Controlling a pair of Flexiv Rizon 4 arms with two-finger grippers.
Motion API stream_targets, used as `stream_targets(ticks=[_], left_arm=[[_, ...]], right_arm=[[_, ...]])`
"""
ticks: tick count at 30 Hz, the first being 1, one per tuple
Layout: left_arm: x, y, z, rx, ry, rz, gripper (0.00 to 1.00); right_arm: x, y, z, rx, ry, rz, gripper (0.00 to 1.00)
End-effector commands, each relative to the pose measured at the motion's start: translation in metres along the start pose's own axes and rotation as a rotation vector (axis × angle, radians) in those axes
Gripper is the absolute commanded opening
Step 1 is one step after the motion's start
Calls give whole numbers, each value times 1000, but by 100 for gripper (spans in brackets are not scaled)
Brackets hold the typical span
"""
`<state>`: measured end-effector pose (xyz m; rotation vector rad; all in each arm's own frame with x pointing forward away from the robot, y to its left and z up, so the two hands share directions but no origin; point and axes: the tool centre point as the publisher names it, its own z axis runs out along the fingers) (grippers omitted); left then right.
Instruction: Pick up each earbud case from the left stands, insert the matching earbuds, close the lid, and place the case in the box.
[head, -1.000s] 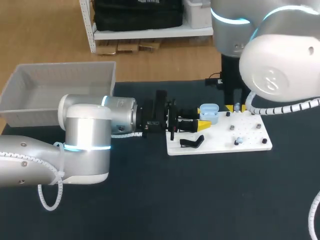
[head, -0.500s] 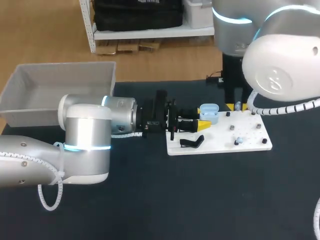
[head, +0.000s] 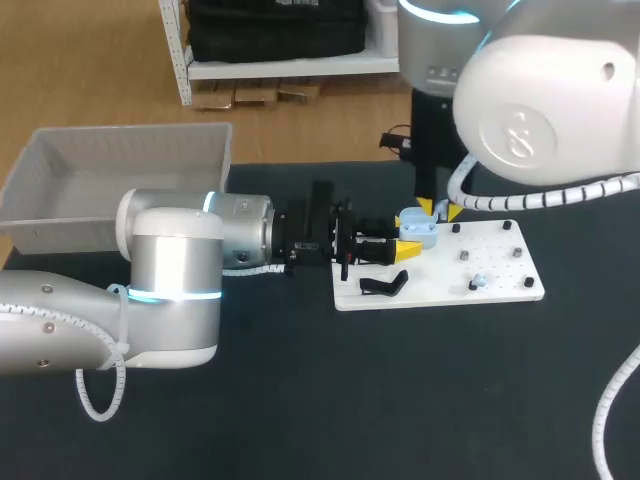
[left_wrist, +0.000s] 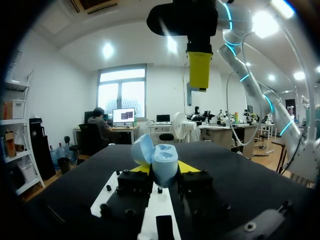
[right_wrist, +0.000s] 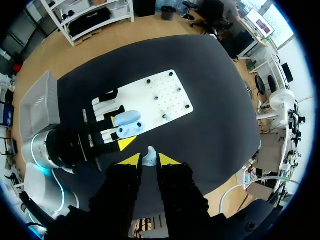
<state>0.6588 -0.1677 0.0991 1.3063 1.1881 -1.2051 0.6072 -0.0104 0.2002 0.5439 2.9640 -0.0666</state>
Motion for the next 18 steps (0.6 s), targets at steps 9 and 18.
stream_targets(ticks=[9, 18], left_arm=[[0, 1, 0, 2, -1, 0, 0], [0, 1, 0, 2, -1, 0, 0]], right_arm=[[-3, 26, 14, 13, 86, 59, 0], [-11, 26, 25, 10, 106, 129, 0]])
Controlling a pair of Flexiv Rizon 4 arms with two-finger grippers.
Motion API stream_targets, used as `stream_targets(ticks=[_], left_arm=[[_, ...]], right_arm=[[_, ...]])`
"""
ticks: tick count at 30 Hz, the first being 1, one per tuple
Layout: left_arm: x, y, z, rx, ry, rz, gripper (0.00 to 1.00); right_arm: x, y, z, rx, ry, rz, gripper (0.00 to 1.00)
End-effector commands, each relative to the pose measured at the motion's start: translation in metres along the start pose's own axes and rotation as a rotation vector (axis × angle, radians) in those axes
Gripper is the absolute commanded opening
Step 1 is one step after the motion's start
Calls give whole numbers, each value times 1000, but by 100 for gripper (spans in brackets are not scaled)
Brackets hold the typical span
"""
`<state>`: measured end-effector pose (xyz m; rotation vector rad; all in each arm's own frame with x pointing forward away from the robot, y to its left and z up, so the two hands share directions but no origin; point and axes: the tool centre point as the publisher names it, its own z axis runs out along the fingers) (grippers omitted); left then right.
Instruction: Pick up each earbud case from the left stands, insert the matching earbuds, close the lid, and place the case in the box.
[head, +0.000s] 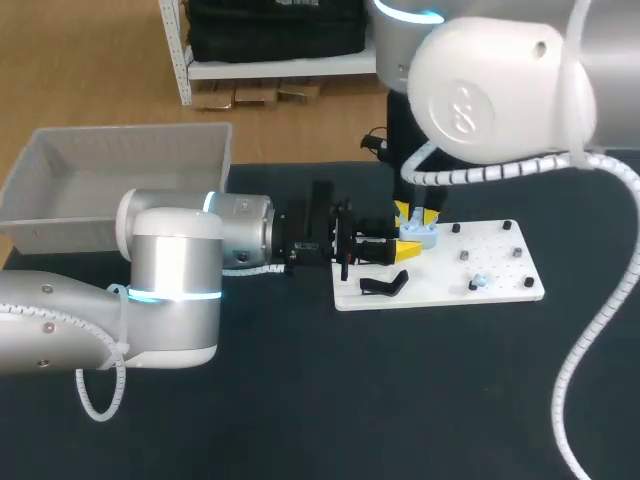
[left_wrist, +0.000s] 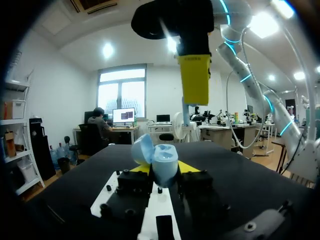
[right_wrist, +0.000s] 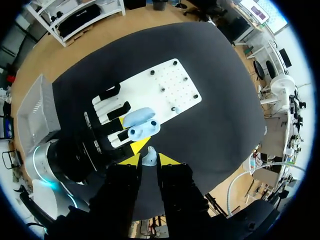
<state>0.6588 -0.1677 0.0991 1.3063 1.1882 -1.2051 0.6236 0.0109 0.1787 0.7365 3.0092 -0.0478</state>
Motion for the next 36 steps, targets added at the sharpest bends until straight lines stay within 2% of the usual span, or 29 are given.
stream_targets(ticks=[1, 13, 21, 36], left_arm=[[0, 1, 0, 2, -1, 0, 0], [0, 1, 0, 2, -1, 0, 0], [0, 1, 0, 2, -1, 0, 0], [0, 1, 0, 2, -1, 0, 0]], right_arm=[[-6, 0, 3, 1, 20, 13, 0], [-6, 0, 3, 1, 20, 13, 0], [-9, 2, 4, -29, 33, 21, 0], [-18, 1, 11, -7, 34, 24, 0]])
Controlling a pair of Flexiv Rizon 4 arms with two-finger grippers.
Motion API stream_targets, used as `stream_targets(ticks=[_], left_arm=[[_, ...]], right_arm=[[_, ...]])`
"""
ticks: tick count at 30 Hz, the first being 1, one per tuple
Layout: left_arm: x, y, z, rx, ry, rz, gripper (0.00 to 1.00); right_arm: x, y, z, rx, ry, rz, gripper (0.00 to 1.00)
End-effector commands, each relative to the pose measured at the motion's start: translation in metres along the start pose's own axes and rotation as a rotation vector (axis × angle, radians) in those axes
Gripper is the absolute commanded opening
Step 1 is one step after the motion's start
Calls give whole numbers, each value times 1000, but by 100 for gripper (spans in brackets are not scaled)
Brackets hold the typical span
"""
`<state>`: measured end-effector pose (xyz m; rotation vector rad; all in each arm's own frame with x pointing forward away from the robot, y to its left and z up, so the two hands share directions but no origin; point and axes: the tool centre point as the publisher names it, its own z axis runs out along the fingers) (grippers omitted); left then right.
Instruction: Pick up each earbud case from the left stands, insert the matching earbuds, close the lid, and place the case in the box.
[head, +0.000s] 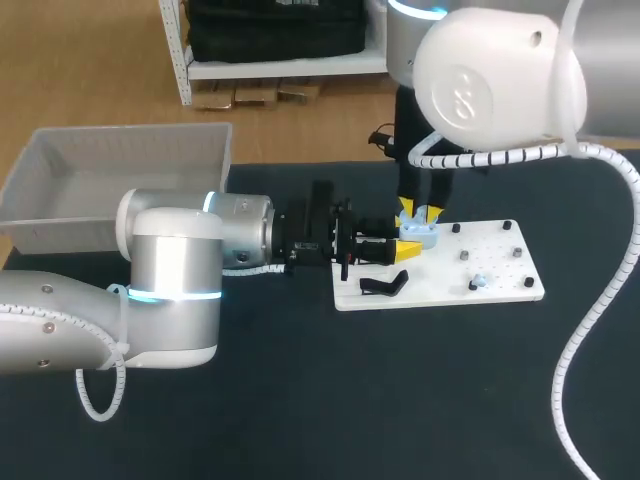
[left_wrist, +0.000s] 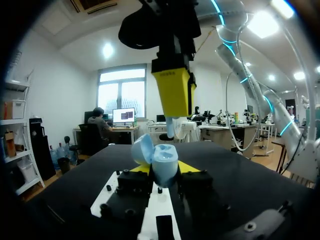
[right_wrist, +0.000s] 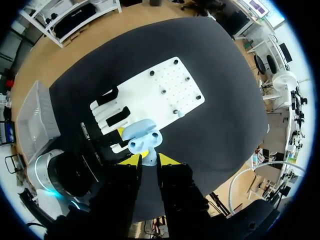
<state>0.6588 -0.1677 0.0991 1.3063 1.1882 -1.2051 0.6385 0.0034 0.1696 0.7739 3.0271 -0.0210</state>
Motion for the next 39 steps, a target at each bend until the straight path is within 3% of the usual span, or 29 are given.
stream_targets(ticks=[1, 39], left_arm=[[0, 1, 0, 2, -1, 0, 0], [0, 1, 0, 2, -1, 0, 0]], right_arm=[[-2, 1, 1, 5, 5, 6, 0], [-10, -1, 10, 10, 30, 27, 0]])
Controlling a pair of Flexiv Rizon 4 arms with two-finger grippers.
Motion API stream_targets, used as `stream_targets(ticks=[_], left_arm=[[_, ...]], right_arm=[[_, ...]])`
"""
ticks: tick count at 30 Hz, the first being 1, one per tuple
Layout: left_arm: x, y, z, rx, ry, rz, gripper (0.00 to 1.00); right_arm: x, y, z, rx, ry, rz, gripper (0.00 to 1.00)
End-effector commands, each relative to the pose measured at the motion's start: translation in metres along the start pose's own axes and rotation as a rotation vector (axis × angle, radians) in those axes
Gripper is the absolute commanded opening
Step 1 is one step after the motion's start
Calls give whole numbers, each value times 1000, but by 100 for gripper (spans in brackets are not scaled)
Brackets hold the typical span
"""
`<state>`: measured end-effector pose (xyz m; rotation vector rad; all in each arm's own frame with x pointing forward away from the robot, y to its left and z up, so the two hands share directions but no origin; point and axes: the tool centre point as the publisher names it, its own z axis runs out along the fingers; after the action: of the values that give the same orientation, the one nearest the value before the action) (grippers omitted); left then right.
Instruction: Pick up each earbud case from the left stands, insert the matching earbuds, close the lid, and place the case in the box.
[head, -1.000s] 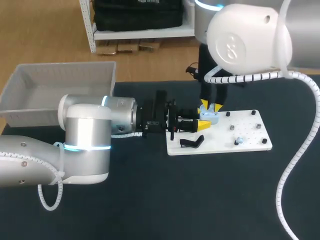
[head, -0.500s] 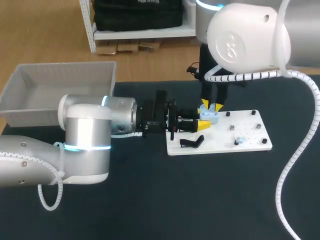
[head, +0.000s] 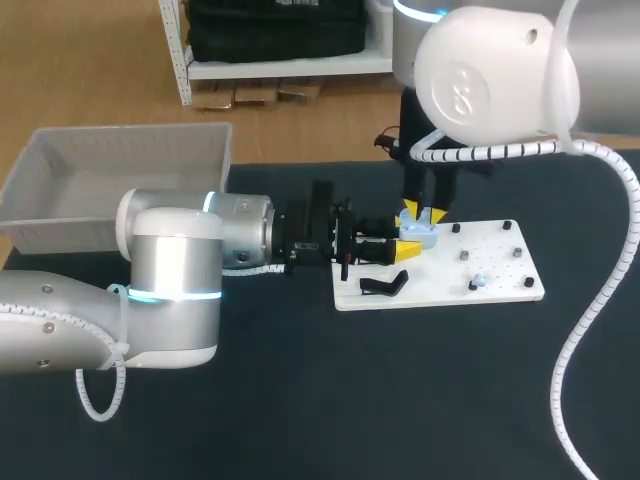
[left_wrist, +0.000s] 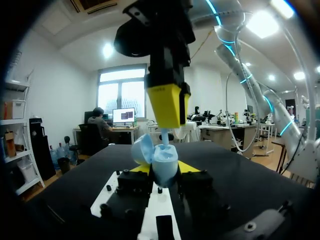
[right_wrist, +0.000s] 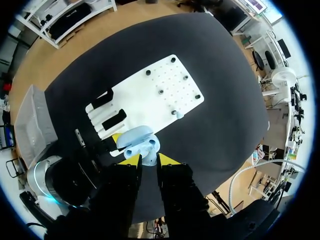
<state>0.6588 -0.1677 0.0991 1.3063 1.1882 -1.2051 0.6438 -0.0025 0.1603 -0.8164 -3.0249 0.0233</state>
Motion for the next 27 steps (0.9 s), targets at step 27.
stream_targets(ticks=[27], left_arm=[[0, 1, 0, 2, -1, 0, 0]], right_arm=[[-6, 1, 6, 12, 9, 9, 0]])
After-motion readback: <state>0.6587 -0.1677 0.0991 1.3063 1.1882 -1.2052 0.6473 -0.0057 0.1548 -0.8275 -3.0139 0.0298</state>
